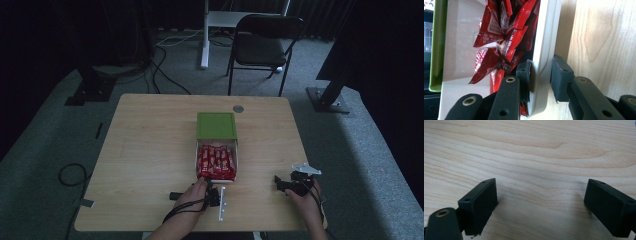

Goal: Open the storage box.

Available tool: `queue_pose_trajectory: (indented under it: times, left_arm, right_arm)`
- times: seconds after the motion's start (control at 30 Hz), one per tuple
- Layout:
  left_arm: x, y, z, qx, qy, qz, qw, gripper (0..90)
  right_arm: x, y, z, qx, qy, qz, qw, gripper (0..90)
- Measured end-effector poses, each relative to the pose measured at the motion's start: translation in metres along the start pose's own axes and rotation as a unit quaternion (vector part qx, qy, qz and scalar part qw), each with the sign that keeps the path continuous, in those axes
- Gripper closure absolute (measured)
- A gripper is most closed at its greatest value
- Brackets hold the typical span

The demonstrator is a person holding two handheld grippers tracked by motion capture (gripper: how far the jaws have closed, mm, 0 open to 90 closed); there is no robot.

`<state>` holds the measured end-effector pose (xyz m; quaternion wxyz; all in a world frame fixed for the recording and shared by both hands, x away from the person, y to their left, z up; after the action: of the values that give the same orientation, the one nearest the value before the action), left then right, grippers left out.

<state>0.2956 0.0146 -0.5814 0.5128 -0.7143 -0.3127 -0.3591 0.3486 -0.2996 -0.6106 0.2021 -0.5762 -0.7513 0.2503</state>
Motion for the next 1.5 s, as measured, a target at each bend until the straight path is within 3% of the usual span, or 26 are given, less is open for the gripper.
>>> queue_pose_trajectory:
  times: [0.53, 0.9, 1.13, 1.33, 1.5]
  left_arm:
    - [-0.005, -0.006, -0.006, -0.006, -0.015, 0.006, 0.9999, 71.7]
    - [-0.004, -0.011, -0.008, -0.013, -0.03, 0.023, 0.9992, 70.6]
    - [-0.001, -0.021, -0.007, -0.029, -0.067, 0.044, 0.9964, 68.9]
    - [0.002, -0.031, -0.007, -0.05, -0.098, 0.057, 0.9923, 67.8]
    - [0.004, -0.04, -0.001, -0.062, -0.132, 0.07, 0.9868, 67.8]
  right_arm:
    - [-0.001, 0.0, 0.0, 0.0, 0.003, 0.004, 1.0, 10.8]
    - [-0.001, 0.0, 0.0, 0.0, 0.003, 0.004, 1.0, 10.8]
    - [-0.001, 0.0, 0.0, 0.0, 0.003, 0.004, 1.0, 10.8]
    - [-0.001, 0.0, 0.0, 0.0, 0.003, 0.004, 1.0, 10.8]
    - [-0.001, 0.0, 0.0, 0.0, 0.003, 0.004, 1.0, 10.8]
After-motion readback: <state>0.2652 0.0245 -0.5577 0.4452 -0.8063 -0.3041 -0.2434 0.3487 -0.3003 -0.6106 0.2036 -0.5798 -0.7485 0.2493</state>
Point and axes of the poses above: each handheld gripper's, and its own axes: y roughly forward along the jaws, z roughly out of its underside, x roughly to its left, the point moved 5 cm from there along y, roughly forward along the jaws, and after that the axes turned 5 degrees about -x, right-handed, at the moved point
